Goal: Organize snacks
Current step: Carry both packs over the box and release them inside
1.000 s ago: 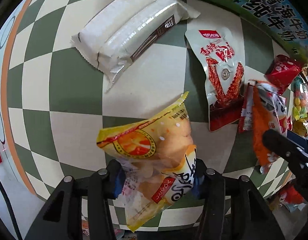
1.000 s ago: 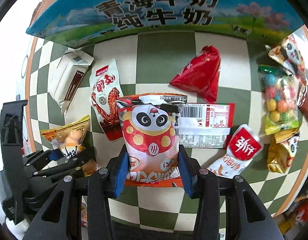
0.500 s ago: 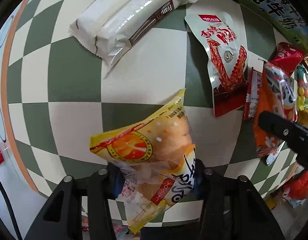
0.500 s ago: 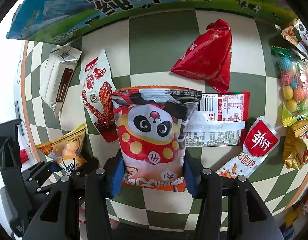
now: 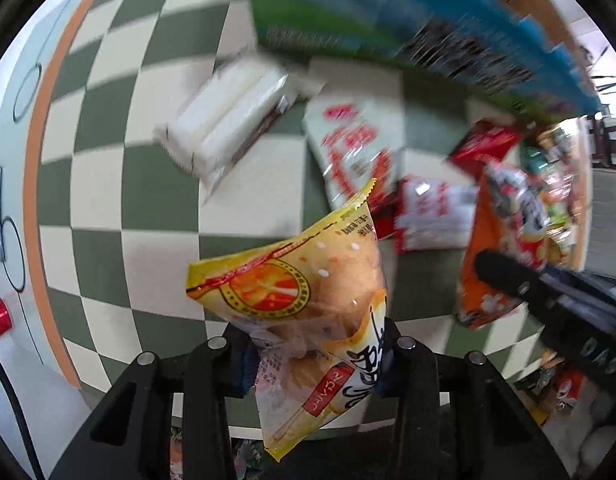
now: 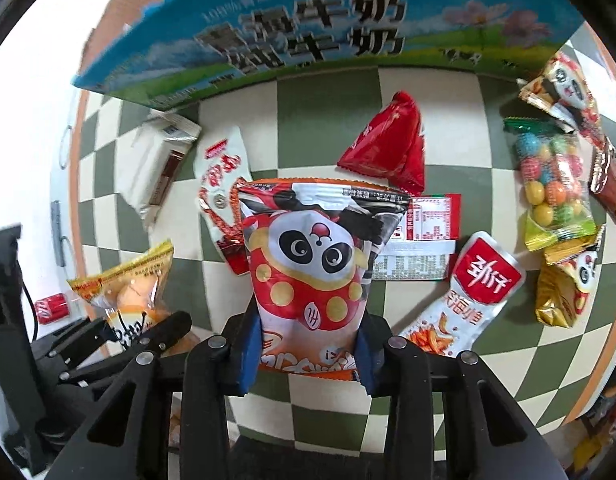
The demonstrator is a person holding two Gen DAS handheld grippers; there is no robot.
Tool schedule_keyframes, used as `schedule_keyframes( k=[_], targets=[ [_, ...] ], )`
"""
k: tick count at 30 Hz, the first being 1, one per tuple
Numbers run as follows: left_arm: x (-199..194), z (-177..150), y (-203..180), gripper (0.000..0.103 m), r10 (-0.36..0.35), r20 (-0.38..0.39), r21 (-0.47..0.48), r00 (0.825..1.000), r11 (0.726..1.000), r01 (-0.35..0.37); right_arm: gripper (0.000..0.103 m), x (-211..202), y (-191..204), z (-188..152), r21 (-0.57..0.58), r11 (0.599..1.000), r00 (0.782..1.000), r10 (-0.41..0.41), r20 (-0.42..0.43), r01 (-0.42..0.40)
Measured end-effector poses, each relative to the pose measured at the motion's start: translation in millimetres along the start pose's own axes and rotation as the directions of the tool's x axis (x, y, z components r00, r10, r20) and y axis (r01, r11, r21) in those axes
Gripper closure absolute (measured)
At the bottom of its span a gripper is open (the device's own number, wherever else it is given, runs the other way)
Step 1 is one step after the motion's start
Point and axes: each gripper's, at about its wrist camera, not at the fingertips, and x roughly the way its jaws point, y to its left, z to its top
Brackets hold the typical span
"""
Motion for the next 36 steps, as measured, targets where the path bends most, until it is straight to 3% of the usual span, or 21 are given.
schedule_keyframes(
  k=[5,9,14,18,24,29,36],
  targets=[
    [-61.7,19.0,-23.0,0.065,-0.067,0.089,0.046,0.994,0.997,0.063,0.063,-47.8,-5.3,-1.7,-0.007,0.997,0.996,0.072,0.043,-0.072],
    [-113.3,69.8,-38.2,0.065,-0.099,0.148,0.100,0.984,0.991,0.084,0.063,-102.3,-6.3,9.1,-0.023,0.993,0.985,0.118,0.123,-0.116],
    [-144.5,142.9,-54.2,0.064,-0.050,0.206,0.143,0.977,0.989,0.021,0.062,-163.9,-13.3,50.5,-0.039,0.991,0.966,0.136,0.222,-0.130],
    [-142.7,196.9,-57.9,0.064,-0.013,0.198,0.151,0.980,0.988,-0.017,0.063,-188.8,-19.2,101.6,-0.047,0.997,0.956,0.070,0.285,-0.059],
    [-115.4,279.1,-52.4,0.064,0.053,0.130,0.125,0.990,0.990,-0.069,0.063,-183.3,-36.2,189.9,-0.025,0.998,0.954,-0.049,0.296,0.059],
    [-87.8,321.1,-42.2,0.064,0.063,0.045,0.094,0.997,0.993,-0.067,0.063,-155.0,-53.3,252.5,0.000,0.989,0.953,-0.144,0.268,0.150],
    [-69.0,349.1,-38.5,0.063,0.076,0.007,0.071,0.997,0.995,-0.077,0.062,-115.4,-67.4,288.4,0.016,0.982,0.961,-0.185,0.206,0.186]
  ],
)
